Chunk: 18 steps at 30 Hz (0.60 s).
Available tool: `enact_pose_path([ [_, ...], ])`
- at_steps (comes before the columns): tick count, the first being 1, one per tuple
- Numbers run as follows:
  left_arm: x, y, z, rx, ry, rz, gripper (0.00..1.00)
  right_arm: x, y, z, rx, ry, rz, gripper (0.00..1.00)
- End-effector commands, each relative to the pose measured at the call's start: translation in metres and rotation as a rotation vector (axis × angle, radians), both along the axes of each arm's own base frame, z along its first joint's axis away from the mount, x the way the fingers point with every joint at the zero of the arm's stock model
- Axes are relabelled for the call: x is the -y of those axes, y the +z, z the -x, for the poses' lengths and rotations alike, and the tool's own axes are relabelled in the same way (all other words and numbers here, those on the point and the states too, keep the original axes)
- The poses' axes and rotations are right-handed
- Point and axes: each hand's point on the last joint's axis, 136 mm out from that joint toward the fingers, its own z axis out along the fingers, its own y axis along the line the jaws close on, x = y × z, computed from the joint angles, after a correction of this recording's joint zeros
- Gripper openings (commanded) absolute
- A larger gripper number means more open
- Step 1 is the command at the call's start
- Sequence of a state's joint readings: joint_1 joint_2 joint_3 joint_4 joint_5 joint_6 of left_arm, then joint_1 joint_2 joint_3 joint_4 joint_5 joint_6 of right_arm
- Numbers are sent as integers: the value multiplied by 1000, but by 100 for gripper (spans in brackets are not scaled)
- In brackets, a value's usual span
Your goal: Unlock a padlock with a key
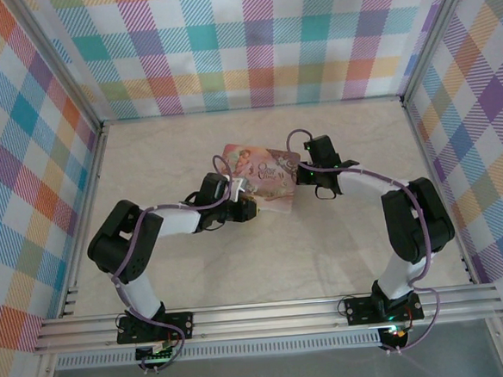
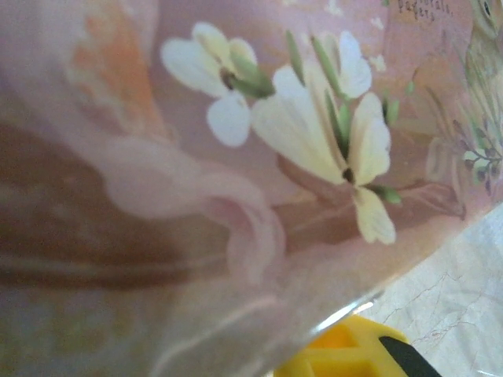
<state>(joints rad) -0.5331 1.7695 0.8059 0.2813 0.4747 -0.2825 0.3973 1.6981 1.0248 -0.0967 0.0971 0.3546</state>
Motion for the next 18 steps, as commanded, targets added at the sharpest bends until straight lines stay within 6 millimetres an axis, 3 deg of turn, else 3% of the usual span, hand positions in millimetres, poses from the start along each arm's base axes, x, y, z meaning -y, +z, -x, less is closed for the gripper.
enact_pose_path([
  [1, -20, -17, 9, -54, 37, -77, 19, -5, 3, -4, 6, 13, 0, 0],
  [10, -25, -15, 8, -35, 59, -90, 20, -7, 3, -11, 14, 13, 6, 0],
  [18, -17, -14, 2, -16, 102, 13, 32, -15, 4, -16, 8, 19, -28, 0],
])
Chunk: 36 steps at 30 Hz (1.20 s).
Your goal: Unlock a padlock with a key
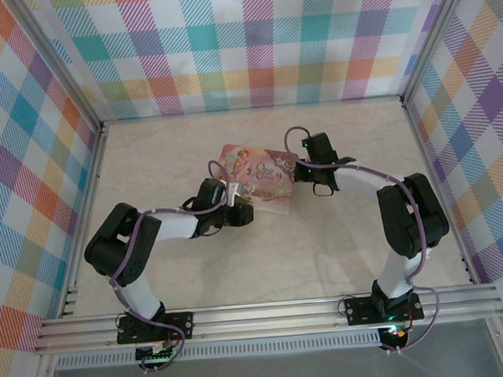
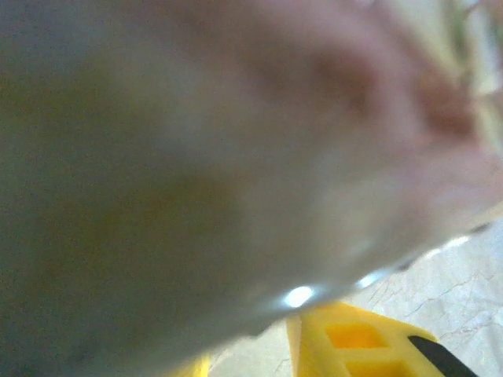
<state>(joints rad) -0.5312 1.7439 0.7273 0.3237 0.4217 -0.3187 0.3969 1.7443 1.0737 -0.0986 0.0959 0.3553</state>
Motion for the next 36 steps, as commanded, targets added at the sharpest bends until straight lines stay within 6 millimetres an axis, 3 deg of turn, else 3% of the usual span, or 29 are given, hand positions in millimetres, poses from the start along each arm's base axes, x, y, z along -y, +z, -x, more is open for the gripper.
enact_pose_path([
  [1, 0, -1, -7, 9, 43, 54, 33, -11, 4, -5, 6, 20, -29, 0],
  [10, 1, 16, -19, 148, 101, 150, 42, -14, 2, 0, 0, 28, -39, 0],
  [16, 14, 36, -21, 207, 45, 224, 43, -15, 1, 2, -1, 28, -39, 0],
  [28, 36, 42, -10, 213, -54, 306, 44, -18, 4, 2, 5, 32, -42, 0],
  [36, 36, 46, -4, 230, -55, 344, 48, -16, 3, 4, 3, 32, -35, 0],
])
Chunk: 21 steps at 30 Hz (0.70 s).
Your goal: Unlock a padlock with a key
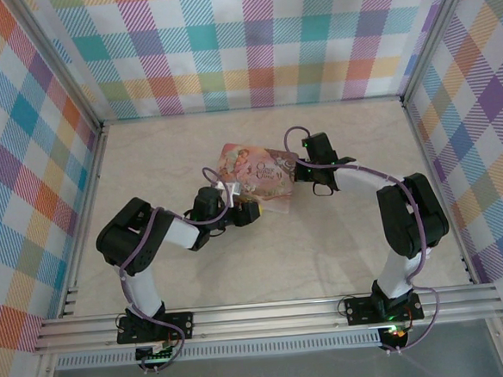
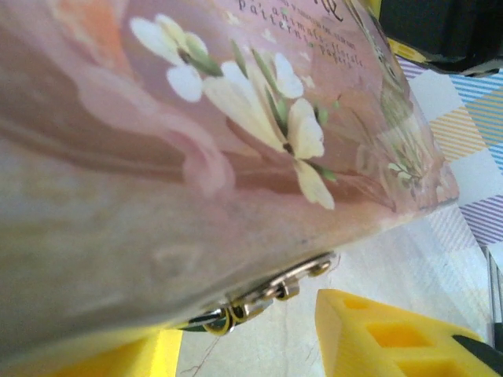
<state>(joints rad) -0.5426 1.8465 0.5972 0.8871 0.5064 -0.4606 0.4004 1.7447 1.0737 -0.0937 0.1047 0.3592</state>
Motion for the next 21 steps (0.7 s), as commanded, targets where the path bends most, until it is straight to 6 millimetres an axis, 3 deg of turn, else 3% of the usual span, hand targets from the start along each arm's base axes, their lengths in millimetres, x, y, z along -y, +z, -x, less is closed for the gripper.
enact_pose_path([
  [1, 9, 23, 2, 88, -34, 73, 48, -16, 3, 4, -1, 37, -37, 0],
  [14, -8, 29, 12, 98, 4, 63, 42, -16, 2, 4, 1, 35, -36, 0],
  [21, -6, 31, 9, 100, 4, 67, 43, -16, 2, 4, 0, 36, -36, 0],
])
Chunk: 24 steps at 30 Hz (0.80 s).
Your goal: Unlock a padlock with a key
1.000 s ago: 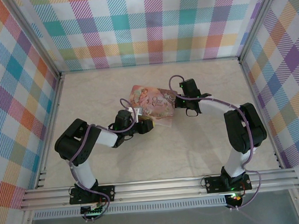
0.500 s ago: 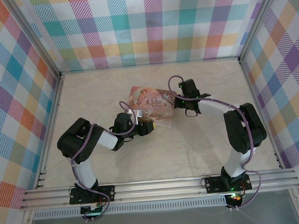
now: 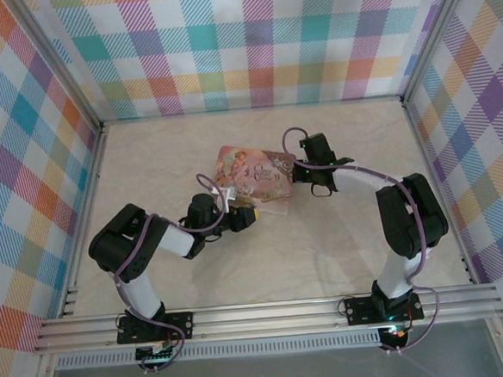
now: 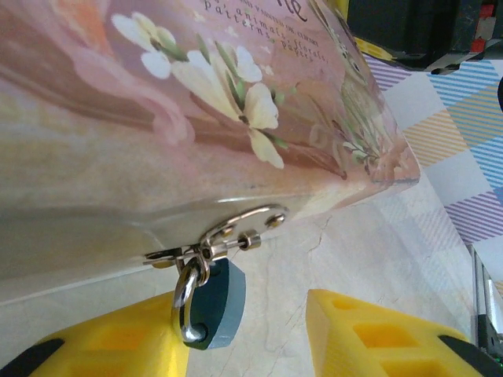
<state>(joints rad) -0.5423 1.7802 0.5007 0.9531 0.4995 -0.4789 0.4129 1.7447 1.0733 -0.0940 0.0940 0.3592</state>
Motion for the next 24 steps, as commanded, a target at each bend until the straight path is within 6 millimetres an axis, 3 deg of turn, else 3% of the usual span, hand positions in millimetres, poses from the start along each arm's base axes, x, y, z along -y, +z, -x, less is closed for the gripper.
enact_pose_path([
  [1, 7, 24, -8, 80, -12, 45, 43, -9, 2, 1, 3, 16, -29, 0],
  [13, 24, 10, -11, 44, -26, 67, 47, -11, 1, 0, 1, 20, -34, 0],
  [24, 8, 6, -19, 46, 64, 42, 41, -9, -1, 2, -4, 17, -26, 0],
])
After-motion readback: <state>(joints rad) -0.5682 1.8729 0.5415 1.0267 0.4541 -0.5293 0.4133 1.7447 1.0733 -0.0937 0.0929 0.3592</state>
